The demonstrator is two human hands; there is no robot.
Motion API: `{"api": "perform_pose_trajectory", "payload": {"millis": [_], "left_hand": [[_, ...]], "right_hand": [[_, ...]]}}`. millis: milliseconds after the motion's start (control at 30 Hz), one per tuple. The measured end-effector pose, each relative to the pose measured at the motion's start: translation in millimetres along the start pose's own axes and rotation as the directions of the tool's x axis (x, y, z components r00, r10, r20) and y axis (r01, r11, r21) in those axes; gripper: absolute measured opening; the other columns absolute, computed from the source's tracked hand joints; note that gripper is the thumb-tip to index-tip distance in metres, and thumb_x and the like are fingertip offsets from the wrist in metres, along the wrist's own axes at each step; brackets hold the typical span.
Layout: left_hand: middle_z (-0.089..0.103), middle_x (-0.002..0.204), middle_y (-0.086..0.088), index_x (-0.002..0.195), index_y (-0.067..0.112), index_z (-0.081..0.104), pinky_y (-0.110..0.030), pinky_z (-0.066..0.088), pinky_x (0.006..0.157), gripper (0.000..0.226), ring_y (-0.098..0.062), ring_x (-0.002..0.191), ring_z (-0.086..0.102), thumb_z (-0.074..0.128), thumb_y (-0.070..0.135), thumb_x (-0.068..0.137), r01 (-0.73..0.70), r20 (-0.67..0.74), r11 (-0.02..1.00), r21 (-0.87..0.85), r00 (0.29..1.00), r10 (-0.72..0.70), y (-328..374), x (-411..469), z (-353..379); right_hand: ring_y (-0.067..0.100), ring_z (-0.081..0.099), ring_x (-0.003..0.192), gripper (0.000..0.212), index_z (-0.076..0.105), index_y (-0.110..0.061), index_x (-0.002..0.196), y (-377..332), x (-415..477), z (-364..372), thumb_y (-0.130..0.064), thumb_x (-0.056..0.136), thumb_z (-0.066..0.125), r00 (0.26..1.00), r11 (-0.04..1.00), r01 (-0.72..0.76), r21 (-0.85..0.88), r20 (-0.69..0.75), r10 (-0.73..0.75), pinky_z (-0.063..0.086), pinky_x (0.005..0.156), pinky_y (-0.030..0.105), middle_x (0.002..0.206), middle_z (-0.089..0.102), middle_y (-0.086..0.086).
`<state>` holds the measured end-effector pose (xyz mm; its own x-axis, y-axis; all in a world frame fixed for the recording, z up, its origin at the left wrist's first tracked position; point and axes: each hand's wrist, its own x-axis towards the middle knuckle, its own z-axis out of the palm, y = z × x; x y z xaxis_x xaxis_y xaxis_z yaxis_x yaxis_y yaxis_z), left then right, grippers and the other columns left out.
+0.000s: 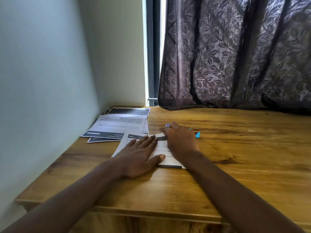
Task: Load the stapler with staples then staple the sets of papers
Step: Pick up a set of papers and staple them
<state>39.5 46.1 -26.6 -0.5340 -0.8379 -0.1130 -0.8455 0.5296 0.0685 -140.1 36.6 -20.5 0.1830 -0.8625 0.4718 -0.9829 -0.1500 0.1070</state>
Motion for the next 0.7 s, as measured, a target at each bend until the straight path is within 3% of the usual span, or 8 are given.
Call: {"api": "perform_pose_trajectory", "payload": {"millis": [133,233,400,533,700], "left_hand": [[-0.021,0.167,0.013,0.159,0.031,-0.018,-0.037,-0.008,0.126,0.109,-0.005,0.154,-0.018,0.005,0.095,0.074,0.119,0.020,0.993,0.002,0.993,-0.119,-31,-18,-3],[-0.022,0.167,0.014,0.159,0.031,-0.017,-0.039,-0.008,0.127,0.115,-0.004,0.153,-0.018,0.004,0.098,0.068,0.171,0.016,0.985,-0.001,0.985,-0.171,-38,-27,-3],[-0.019,0.168,0.012,0.161,0.029,-0.014,-0.050,-0.012,0.126,0.119,-0.005,0.154,-0.018,0.003,0.100,0.067,0.168,-0.004,0.986,0.008,0.986,-0.168,-33,-28,-1],[-0.014,0.170,0.013,0.162,0.031,-0.010,-0.055,-0.016,0.124,0.111,-0.006,0.155,-0.015,0.010,0.097,0.074,0.079,-0.020,0.996,0.050,0.997,-0.079,-30,-31,-2],[0.000,0.172,0.010,0.163,0.031,0.000,-0.059,-0.018,0.121,0.112,-0.008,0.157,-0.004,0.013,0.098,0.074,0.039,-0.097,0.996,0.079,0.995,-0.031,-18,-30,2]], "right_hand": [[0.020,0.067,0.096,0.038,0.059,-0.027,0.131,8,1,3,-0.014,0.095,0.061,1.000,0.998,0.018,0.060,-0.004,-0.018,0.059,0.075,0.036,0.132,0.056,-0.001],[0.019,0.067,0.093,0.036,0.058,-0.028,0.130,11,1,2,-0.018,0.096,0.061,0.999,0.998,0.046,0.037,0.007,-0.046,0.058,0.073,0.035,0.129,0.058,-0.001],[0.021,0.061,0.105,0.028,0.058,-0.021,0.126,0,5,-16,-0.029,0.099,0.054,0.993,0.980,0.095,-0.175,0.080,-0.082,0.046,0.086,0.036,0.118,0.066,0.003],[0.024,0.057,0.109,0.025,0.062,-0.021,0.113,-22,13,-31,-0.038,0.099,0.050,0.975,0.947,0.067,-0.314,0.221,0.005,0.036,0.096,0.044,0.114,0.067,0.005],[0.031,0.050,0.126,0.050,0.054,-0.016,0.133,-46,11,-24,-0.052,0.101,0.038,0.948,0.991,-0.045,-0.128,0.308,0.083,0.035,0.105,0.050,0.135,0.055,0.013]]}}
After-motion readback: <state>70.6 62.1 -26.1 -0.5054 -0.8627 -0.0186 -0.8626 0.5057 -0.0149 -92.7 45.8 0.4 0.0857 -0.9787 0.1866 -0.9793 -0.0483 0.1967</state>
